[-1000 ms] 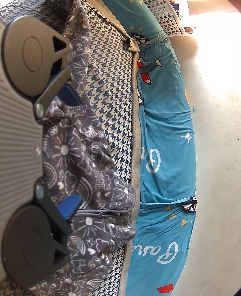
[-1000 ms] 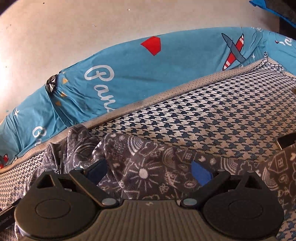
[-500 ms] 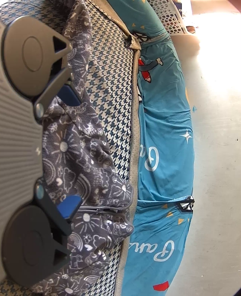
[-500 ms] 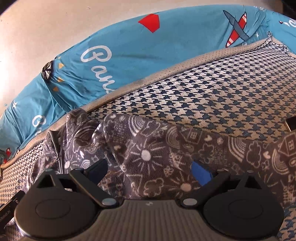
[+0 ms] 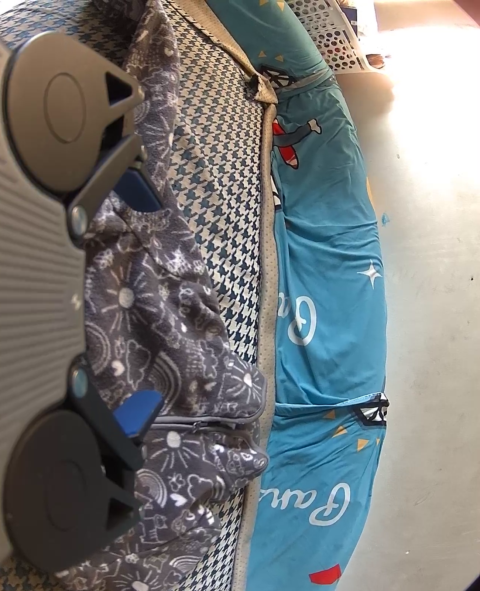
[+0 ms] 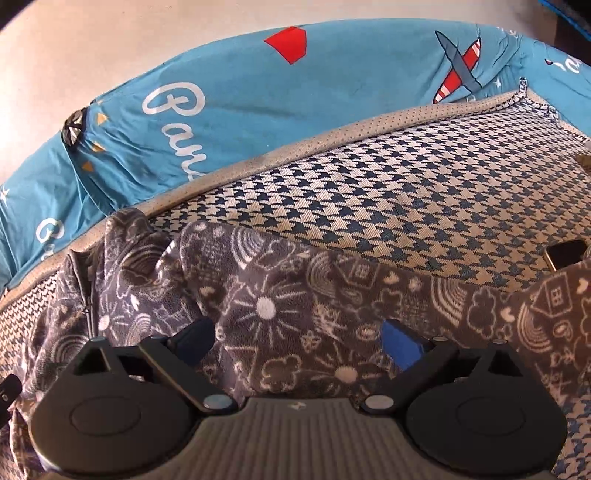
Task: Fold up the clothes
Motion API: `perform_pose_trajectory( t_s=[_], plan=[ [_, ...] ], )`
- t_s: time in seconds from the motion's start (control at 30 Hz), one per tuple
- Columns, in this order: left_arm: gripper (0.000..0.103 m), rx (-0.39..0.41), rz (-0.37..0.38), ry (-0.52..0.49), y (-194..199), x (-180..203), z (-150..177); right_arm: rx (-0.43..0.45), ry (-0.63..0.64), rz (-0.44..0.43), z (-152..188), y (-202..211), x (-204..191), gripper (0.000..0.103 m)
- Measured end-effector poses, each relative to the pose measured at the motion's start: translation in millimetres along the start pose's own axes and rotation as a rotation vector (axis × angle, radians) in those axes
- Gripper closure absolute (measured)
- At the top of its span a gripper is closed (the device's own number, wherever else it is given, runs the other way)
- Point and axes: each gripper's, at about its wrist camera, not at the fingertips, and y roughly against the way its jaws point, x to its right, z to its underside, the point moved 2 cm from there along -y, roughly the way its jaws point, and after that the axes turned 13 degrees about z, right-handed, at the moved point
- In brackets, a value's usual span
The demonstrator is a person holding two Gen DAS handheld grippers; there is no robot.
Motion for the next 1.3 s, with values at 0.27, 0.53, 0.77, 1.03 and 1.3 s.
perform_pose_trajectory(
  t_s=[0.27, 0.53, 0.77, 1.03, 1.3],
  plan=[
    [0.000, -0.003, -0.004, 0.009, -1.1, -4.5, -1.1, -0.017, 0.007, -0.054, -1.0, -0.8, 3.1, 0.006],
    [0.000, 0.002, -0.010, 0.078, -1.2, -26.1, -5.6, 0.143, 0.006, -0.064, -18.6, 29.6, 56.7, 0.006],
    [0.000, -0.001, 0.011, 0.060, 0.9, -21.5, -5.1, 0.197, -0.015, 0.114, -29.6, 50.7, 160.7, 0.006],
    [0.000, -0.008, 0.037, 0.034, 0.6, -1.1, -1.8, 0.125, -0.135, 0.070, -7.8, 51.2, 231.6, 0.006],
    [0.000, -0.006, 0.065, 0.013, 3.8, 21.8, 0.3, 0.025, -0.059, 0.107, 0.4, 13.8, 197.4, 0.006]
  ],
)
